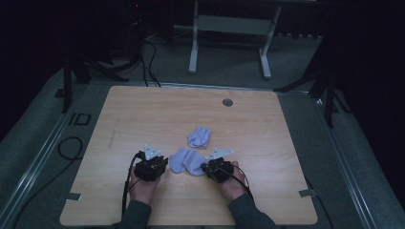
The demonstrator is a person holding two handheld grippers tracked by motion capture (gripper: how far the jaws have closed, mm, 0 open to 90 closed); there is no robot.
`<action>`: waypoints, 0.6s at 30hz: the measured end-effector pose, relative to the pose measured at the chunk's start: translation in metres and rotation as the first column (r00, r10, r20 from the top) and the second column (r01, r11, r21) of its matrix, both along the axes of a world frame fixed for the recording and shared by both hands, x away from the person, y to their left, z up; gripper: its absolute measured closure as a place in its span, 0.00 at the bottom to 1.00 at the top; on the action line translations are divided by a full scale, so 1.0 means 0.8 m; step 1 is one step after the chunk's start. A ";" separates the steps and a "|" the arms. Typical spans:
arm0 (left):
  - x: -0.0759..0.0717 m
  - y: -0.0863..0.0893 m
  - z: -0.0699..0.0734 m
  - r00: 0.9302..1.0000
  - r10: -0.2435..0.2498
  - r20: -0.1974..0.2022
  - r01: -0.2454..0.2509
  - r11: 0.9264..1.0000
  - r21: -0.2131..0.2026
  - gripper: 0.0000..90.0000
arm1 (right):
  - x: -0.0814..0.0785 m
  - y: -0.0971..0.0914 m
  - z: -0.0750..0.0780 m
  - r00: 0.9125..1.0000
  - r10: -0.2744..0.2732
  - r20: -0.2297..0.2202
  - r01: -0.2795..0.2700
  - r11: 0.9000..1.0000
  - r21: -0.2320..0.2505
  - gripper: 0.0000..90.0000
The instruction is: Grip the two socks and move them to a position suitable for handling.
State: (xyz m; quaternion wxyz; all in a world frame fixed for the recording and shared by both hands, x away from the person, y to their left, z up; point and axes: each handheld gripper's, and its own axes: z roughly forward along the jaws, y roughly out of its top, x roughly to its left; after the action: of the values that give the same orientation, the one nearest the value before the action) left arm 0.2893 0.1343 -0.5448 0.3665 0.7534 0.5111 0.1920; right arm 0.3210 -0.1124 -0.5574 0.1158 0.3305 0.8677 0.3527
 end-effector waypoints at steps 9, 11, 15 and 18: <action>-0.003 -0.030 -0.008 0.993 -0.117 -0.009 0.117 0.993 0.004 0.99 | 0.000 -0.002 -0.001 1.000 0.008 0.003 -0.008 1.000 0.007 0.98; -0.002 -0.036 -0.012 0.990 -0.138 -0.024 0.138 0.990 0.017 0.99 | 0.000 -0.002 -0.001 1.000 0.008 0.002 -0.008 1.000 0.009 0.98; 0.004 -0.035 -0.018 0.990 -0.129 -0.065 0.131 0.991 0.035 0.99 | 0.000 -0.002 -0.001 1.000 0.006 0.002 -0.006 1.000 0.011 0.98; 0.005 -0.027 -0.017 0.991 -0.110 -0.075 0.113 0.993 0.039 0.99 | 0.000 -0.003 -0.001 1.000 0.008 -0.002 -0.008 1.000 0.012 0.98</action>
State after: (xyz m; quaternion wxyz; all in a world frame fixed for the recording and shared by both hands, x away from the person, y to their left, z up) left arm 0.2937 0.1123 -0.5584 0.3415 0.7950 0.4769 0.1547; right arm 0.3208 -0.1147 -0.5581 0.1117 0.3282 0.8670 0.3580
